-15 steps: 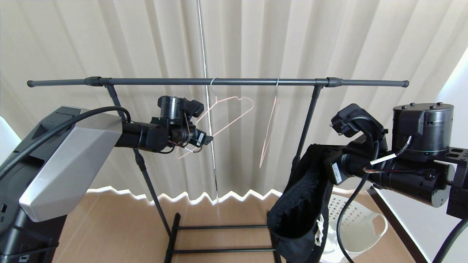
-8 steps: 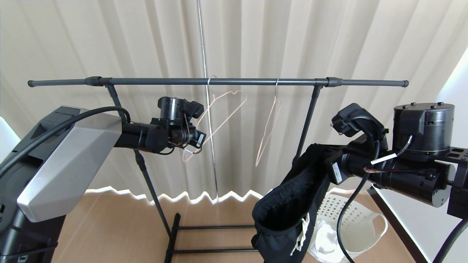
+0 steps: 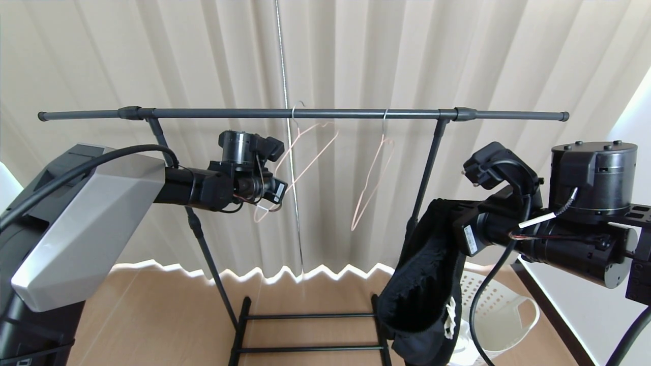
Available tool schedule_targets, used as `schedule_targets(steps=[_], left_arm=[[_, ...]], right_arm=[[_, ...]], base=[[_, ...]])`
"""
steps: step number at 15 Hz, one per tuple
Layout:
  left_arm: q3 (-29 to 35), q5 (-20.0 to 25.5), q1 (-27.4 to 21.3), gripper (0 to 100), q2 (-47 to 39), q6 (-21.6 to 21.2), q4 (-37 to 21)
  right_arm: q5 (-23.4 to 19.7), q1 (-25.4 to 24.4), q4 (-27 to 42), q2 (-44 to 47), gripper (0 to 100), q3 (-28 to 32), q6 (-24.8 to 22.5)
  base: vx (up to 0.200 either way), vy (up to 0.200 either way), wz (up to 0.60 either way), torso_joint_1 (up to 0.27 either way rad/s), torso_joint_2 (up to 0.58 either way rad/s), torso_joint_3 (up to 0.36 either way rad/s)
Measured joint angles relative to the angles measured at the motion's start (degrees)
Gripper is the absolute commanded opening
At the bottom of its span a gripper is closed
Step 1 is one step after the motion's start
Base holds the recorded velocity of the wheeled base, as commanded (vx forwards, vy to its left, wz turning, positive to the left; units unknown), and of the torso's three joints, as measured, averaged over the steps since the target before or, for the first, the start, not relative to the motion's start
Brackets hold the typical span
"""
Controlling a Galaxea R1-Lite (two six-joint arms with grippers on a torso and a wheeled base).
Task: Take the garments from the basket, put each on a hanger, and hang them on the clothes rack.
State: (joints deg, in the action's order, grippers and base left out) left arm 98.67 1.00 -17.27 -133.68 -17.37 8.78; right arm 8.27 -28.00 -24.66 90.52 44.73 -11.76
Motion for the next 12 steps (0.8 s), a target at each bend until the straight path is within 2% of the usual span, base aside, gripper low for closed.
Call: schedule_targets(steps=[5,12], left_arm=[[-3.4,-0.1,-0.8,0,1.5,0.1,3.8],[-6.5,0.0,-1.8,0,3.9,0.1,4.3]], right_arm=[[0.0,0.0,0.0,-0.2,0,0.0,0.0],[0.0,0.0,0.0,-0.4,0,0.0,0.0]], base=[[0.0,0.0,0.0,0.0,0.0,0.0],[0.0,0.0,0.0,0.0,0.0,0.0]])
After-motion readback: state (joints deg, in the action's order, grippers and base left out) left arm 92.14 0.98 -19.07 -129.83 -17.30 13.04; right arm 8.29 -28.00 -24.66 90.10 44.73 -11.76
